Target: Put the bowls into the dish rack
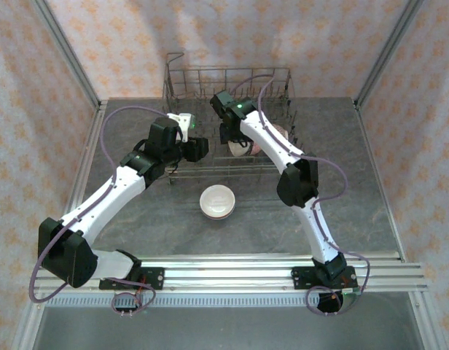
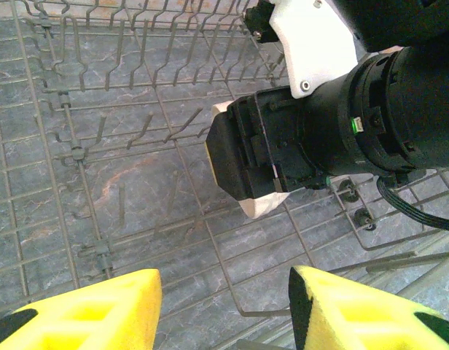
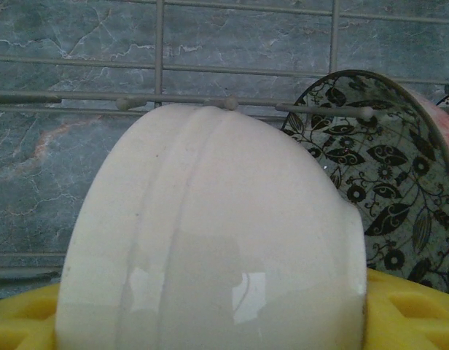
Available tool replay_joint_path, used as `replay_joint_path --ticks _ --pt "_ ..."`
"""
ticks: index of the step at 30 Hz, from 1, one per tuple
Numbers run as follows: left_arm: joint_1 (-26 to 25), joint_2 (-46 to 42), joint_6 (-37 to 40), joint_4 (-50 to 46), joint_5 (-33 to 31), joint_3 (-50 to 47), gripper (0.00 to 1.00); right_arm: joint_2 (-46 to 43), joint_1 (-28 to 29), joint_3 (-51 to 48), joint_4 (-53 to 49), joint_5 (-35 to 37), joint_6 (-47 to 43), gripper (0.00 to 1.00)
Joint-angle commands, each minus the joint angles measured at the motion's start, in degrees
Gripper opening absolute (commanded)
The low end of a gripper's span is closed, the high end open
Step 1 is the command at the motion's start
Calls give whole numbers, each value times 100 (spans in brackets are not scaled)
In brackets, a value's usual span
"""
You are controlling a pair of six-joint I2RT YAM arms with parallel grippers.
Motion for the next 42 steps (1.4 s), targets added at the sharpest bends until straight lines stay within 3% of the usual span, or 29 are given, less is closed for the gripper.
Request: replay_joint_path --ticks 1,8,21,34,42 --pt "55 -134 -56 -90 -49 -39 51 -171 -97 31 348 322 -78 63" --pt "57 -126 -113 -69 -31 -57 51 -126 -107 -66 416 173 -405 63" --pt "55 -163 -179 1 -16 -130 51 -110 -81 -288 483 282 -218 65" --pt "55 -126 -87 -73 20 -66 51 -524 -94 -696 632 537 -123 78" --pt "55 -77 -115 -51 61 -66 51 -569 -133 -582 593 597 -238 81"
